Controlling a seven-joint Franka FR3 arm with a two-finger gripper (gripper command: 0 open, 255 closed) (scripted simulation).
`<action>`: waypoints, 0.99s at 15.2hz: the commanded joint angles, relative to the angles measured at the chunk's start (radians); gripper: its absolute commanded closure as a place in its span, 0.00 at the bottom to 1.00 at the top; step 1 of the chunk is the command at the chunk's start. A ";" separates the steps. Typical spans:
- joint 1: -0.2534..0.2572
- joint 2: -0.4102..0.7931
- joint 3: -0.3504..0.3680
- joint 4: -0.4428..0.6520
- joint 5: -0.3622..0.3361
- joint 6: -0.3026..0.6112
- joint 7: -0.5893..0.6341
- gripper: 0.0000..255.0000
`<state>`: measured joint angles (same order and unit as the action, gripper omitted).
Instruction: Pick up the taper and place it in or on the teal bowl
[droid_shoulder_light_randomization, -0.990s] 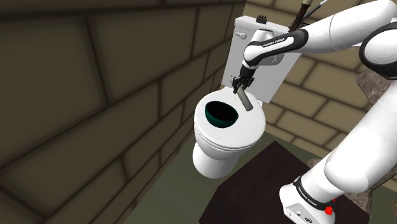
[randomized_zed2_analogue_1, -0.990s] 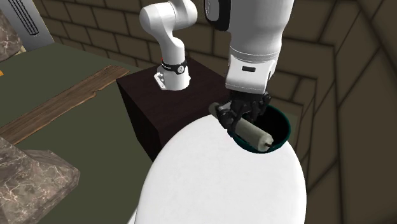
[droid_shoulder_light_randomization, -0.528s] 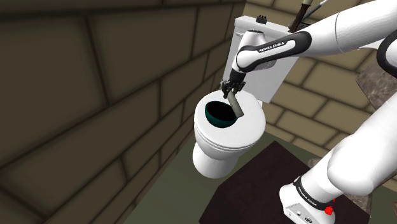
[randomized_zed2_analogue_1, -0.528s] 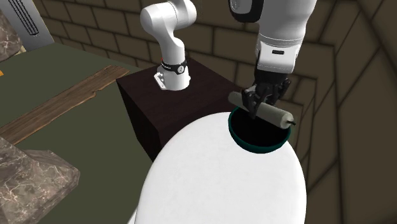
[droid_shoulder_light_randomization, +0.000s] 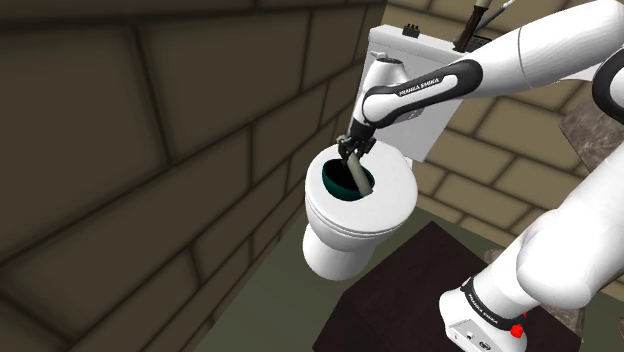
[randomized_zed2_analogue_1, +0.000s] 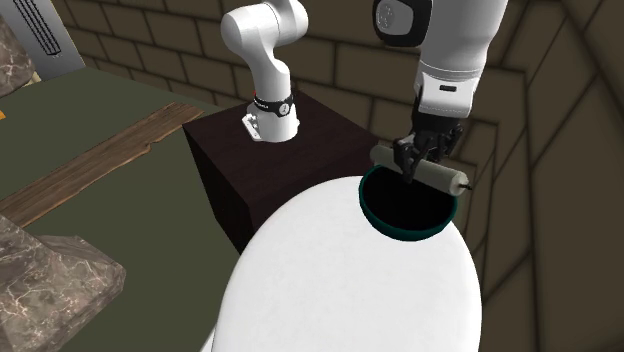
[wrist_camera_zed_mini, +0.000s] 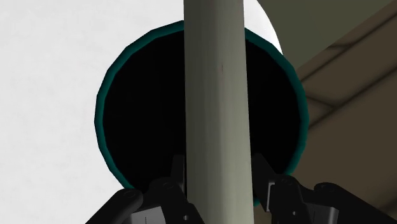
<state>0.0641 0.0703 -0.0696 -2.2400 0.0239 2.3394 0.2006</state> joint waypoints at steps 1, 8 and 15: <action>0.001 0.016 0.001 -0.009 0.002 0.026 0.000 1.00; 0.000 0.071 0.003 -0.031 0.010 0.102 -0.006 1.00; 0.000 0.071 0.003 -0.031 0.010 0.102 -0.006 1.00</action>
<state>0.0642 0.1415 -0.0671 -2.2706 0.0335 2.4417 0.1950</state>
